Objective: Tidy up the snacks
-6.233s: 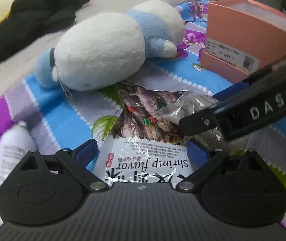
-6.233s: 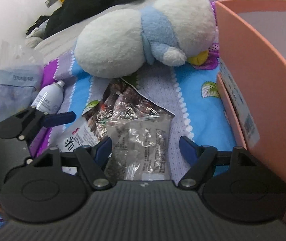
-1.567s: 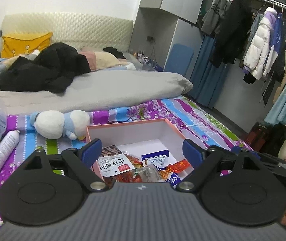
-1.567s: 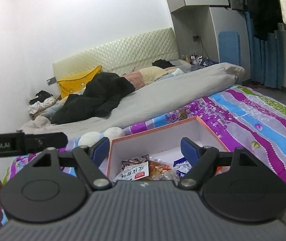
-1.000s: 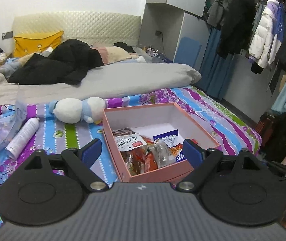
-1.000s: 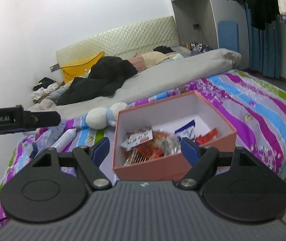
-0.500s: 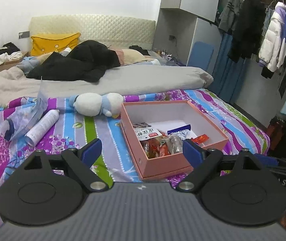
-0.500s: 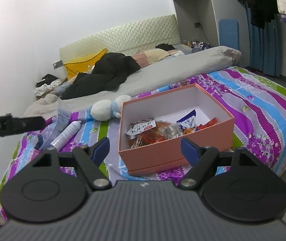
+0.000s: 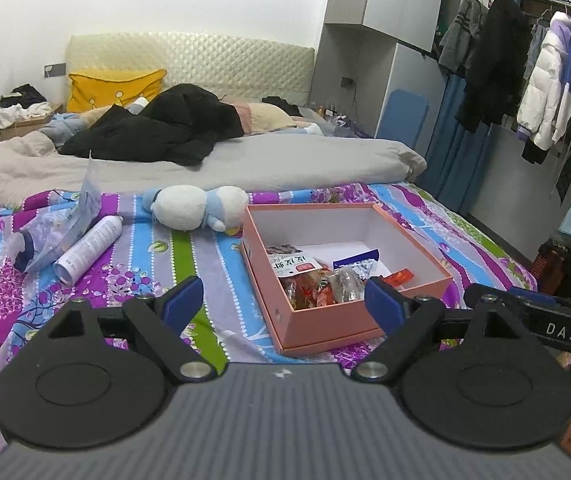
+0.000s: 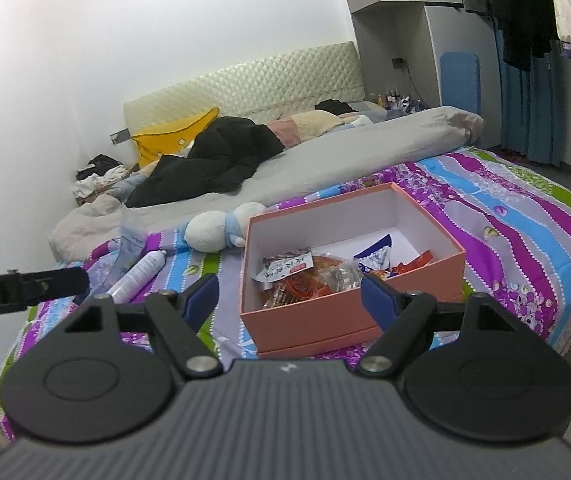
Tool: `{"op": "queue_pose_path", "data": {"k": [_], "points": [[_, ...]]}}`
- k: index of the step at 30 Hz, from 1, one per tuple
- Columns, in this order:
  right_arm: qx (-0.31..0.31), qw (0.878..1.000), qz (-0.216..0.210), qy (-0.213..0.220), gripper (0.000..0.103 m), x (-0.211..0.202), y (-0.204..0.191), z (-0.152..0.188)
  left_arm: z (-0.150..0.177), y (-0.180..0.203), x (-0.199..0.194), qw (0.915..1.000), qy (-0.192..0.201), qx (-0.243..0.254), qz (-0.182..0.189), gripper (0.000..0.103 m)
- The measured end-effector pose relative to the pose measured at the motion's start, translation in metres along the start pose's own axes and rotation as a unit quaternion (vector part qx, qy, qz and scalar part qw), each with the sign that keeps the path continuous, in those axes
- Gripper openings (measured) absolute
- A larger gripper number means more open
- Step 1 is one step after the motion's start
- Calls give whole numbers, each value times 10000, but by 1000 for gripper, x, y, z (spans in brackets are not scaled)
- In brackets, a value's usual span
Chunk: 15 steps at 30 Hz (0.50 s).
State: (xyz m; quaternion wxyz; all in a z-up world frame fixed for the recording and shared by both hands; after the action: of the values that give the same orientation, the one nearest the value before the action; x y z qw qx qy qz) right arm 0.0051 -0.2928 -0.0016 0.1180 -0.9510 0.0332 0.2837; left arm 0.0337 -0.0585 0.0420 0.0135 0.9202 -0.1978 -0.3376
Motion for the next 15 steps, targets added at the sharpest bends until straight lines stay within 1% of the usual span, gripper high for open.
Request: {"op": "queue_pose_path", "data": {"k": [5, 15], "points": [[-33, 10000, -6, 4, 80, -2, -1, 2, -1, 0, -7, 9999, 83, -50, 64, 90], [-47, 10000, -30, -36, 80, 7, -1, 5, 1, -4, -2, 9999, 56, -91, -23, 90]]}}
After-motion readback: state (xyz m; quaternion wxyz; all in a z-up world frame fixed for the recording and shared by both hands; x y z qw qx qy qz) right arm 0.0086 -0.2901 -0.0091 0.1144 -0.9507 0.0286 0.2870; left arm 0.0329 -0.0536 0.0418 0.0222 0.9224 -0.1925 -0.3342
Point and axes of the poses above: each gripper's, at about its wrist camera, not at the fingertips, and x roughly the way its jaws point, y to its right, z to its underside, the point moved 4 cm from there along x, roughly the way its jaws point, and after that the axes turned 8 degrees about -y, right-handed, at the moved point
